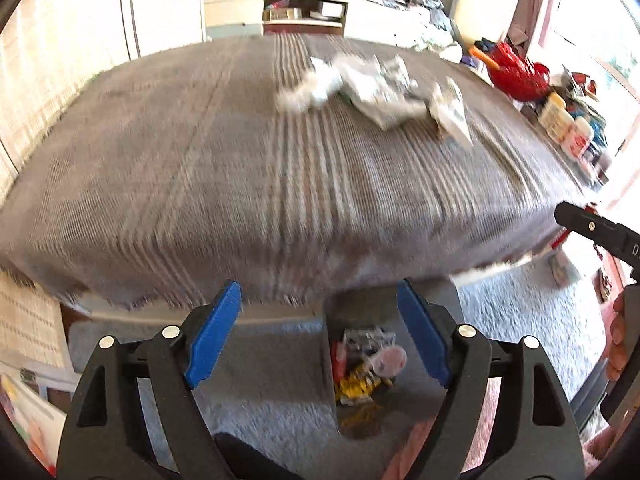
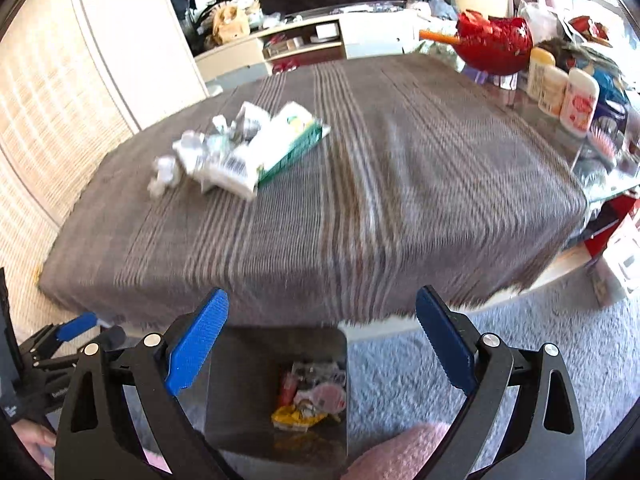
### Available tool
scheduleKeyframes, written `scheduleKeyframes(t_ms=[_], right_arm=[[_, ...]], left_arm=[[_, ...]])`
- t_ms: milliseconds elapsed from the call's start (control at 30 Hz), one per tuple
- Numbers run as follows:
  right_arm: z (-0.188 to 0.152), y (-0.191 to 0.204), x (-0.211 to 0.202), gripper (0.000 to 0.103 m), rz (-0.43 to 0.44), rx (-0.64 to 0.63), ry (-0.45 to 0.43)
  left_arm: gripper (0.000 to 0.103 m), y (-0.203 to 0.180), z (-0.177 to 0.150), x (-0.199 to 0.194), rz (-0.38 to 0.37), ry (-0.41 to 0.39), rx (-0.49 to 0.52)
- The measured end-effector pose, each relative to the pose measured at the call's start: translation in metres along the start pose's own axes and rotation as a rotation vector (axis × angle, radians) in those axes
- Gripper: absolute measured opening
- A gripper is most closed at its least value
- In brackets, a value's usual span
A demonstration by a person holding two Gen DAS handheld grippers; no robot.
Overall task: Collect trash
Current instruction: 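Open both tools over the dark bin and return to the bed, then grasp the white plastic bag with the left tool while the right tool grasps the green-white box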
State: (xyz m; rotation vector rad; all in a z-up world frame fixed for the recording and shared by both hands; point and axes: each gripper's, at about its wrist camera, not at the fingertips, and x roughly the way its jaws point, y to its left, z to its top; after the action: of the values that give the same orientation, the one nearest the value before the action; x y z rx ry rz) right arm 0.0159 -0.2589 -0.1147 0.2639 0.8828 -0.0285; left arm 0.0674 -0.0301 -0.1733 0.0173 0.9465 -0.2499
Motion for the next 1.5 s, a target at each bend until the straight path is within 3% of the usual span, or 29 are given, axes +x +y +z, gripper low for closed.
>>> scheduleKeyframes(t_ms=[367, 467, 667, 1067, 1200, 1267, 1333, 1367, 1500], right_arm=[[0.065, 0.005, 0.025, 0.095, -0.005, 0.015, -0.047], [0.083, 0.011, 0.033, 0.095, 0.003, 0.006, -0.058], [0.112, 0.021, 0.058, 0.077, 0.031, 0.014, -0.037], [0.112, 0.039, 0.122, 0.074, 0.02, 0.034, 0.08], [0.108, 0.041, 0.133, 0.062, 0.028, 0.032, 0.086], [0.109, 0.038, 0.133, 0.047, 0.017, 0.025, 0.074], [0.109, 0.036, 0.131, 0.04, 0.021, 0.024, 0.065], [0.109, 0.035, 0.13, 0.029, 0.02, 0.022, 0.062], [0.11, 0.03, 0.121, 0.027, 0.018, 0.016, 0.051]], left_arm=[[0.075, 0.014, 0.081, 0.013, 0.017, -0.079, -0.01], [0.07, 0.012, 0.098, 0.024, 0.019, -0.081, 0.009], [0.058, 0.008, 0.126, 0.052, -0.001, -0.061, 0.03], [0.056, 0.01, 0.147, 0.11, -0.013, 0.007, 0.049], [0.051, 0.011, 0.15, 0.122, -0.031, 0.017, 0.053], [0.042, 0.011, 0.152, 0.125, -0.032, 0.004, 0.056], [0.03, 0.014, 0.154, 0.125, -0.043, 0.0, 0.044], [0.03, 0.016, 0.154, 0.124, -0.053, 0.0, 0.034], [0.025, 0.017, 0.15, 0.116, -0.045, -0.012, 0.036]])
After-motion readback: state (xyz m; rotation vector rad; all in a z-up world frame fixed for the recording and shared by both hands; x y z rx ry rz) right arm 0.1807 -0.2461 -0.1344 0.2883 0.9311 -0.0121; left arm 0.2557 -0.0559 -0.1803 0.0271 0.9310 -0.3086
